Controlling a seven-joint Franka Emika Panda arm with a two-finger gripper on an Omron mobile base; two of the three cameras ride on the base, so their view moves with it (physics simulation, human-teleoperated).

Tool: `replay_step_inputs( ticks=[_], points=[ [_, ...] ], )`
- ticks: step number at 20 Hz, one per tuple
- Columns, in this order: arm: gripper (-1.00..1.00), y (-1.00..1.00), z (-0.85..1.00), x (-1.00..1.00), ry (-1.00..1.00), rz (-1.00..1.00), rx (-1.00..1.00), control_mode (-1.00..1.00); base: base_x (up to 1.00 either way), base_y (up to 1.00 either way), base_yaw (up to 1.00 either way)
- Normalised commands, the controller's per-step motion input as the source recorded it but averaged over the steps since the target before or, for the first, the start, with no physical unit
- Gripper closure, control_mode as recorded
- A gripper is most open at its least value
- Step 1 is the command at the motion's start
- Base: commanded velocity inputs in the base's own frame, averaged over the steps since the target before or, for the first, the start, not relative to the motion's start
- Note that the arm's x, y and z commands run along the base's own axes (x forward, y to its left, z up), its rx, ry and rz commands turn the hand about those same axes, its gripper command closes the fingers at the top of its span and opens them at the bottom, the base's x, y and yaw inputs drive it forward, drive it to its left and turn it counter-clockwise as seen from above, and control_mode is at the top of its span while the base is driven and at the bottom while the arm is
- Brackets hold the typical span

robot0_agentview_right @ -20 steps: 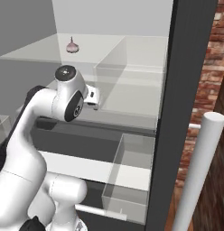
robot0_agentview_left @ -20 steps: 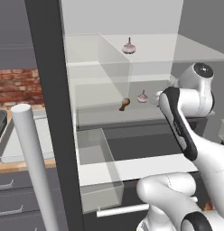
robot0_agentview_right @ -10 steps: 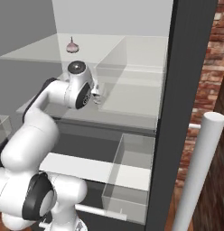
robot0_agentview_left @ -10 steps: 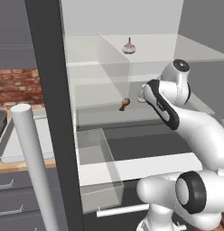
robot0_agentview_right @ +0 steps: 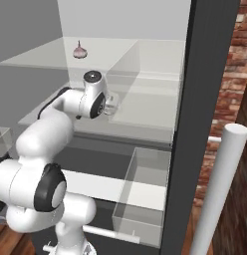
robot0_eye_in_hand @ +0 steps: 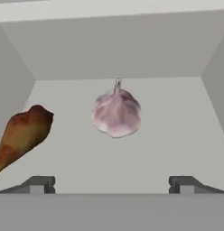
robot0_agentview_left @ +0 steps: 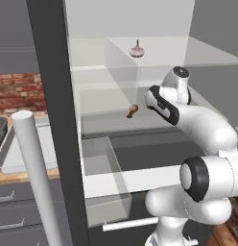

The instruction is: Place one garlic and one chicken drumstick in each tupperware on the nearby counter, to pack two identical lunches.

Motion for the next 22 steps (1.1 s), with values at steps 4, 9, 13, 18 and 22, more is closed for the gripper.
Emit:
replay_step_inputs(
  ticks=[4,9,13,18,22],
  points=[
    [-1.0,0.0,-0.04,0.67,0.0,0.0,0.0,-1.0,0.0,0.0,0.0],
    [-1.0,0.0,-0.01,0.57,0.0,0.0,0.0,-1.0,0.0,0.0,0.0],
    [-1.0,0.0,-0.03,0.33,0.02,0.0,0.0,-1.0,0.0,0.0,0.0],
    [-1.0,0.0,-0.2,-0.06,0.0,0.0,0.0,-1.0,0.0,0.0,0.0],
    [-1.0,0.0,-0.13,0.11,0.0,0.0,0.0,-1.0,0.0,0.0,0.0]
  ],
)
